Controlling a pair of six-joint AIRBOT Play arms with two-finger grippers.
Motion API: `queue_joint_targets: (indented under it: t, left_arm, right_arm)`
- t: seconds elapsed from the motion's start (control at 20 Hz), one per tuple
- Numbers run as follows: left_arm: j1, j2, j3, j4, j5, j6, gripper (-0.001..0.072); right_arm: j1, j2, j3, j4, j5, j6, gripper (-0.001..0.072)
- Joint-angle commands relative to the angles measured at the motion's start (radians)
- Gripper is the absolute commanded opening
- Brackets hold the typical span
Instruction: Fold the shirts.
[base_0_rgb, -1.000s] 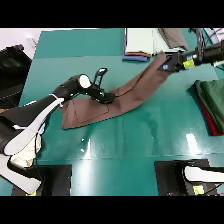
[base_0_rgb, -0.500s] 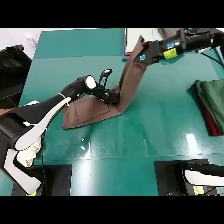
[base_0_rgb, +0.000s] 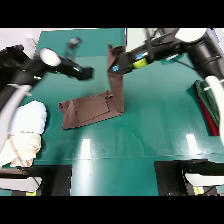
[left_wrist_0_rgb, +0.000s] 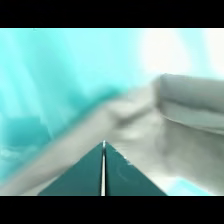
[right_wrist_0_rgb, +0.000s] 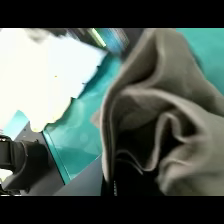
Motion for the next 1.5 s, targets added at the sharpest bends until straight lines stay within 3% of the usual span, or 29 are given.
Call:
queue_joint_targets:
  t: [0.0,0.05,0.1,0.15,0.2,0.45,0.75,0.85,1.1,1.45]
  left_arm:
    - [0.182,0.225,0.002,0.164,-0.043,0.001,0.0020]
    - [0.231,0.282,0.002,0.183,-0.043,0.001,0.0021]
    - [0.274,0.329,0.002,0.188,-0.044,0.001,0.0021]
    - [0.307,0.364,0.002,0.189,-0.048,0.002,0.0020]
    - [0.336,0.391,0.002,0.189,-0.056,0.002,0.0021]
    - [0.346,0.424,0.001,0.185,-0.114,0.010,0.0020]
    - [0.186,0.410,-0.004,0.185,-0.105,0.010,0.0020]
    - [0.143,0.410,-0.007,0.185,-0.072,0.010,0.0020]
    - [0.110,0.410,-0.007,0.170,-0.037,0.008,0.0020]
    - [0.110,0.410,-0.007,0.169,-0.043,0.005,0.0020]
  right_arm:
    - [0.179,-0.102,0.000,0.049,-0.188,-0.049,0.0016]
    - [0.242,-0.146,0.001,0.103,-0.265,-0.085,0.0017]
    - [0.302,-0.192,0.001,0.159,-0.341,-0.139,0.0078]
    - [0.349,-0.228,0.002,0.196,-0.403,-0.190,0.0278]
    - [0.384,-0.257,0.004,0.205,-0.444,-0.204,0.0350]
    - [0.327,-0.202,-0.051,0.084,-0.385,-0.198,0.0331]
    - [0.002,-0.003,-0.389,-0.172,-0.225,-0.062,0.0340]
    - [-0.127,-0.002,-0.472,-0.146,-0.176,-0.061,0.0594]
    - [-0.235,-0.140,-0.499,-0.008,-0.170,-0.069,0.0591]
    - [-0.063,-0.415,-0.242,0.105,-0.164,-0.089,0.0584]
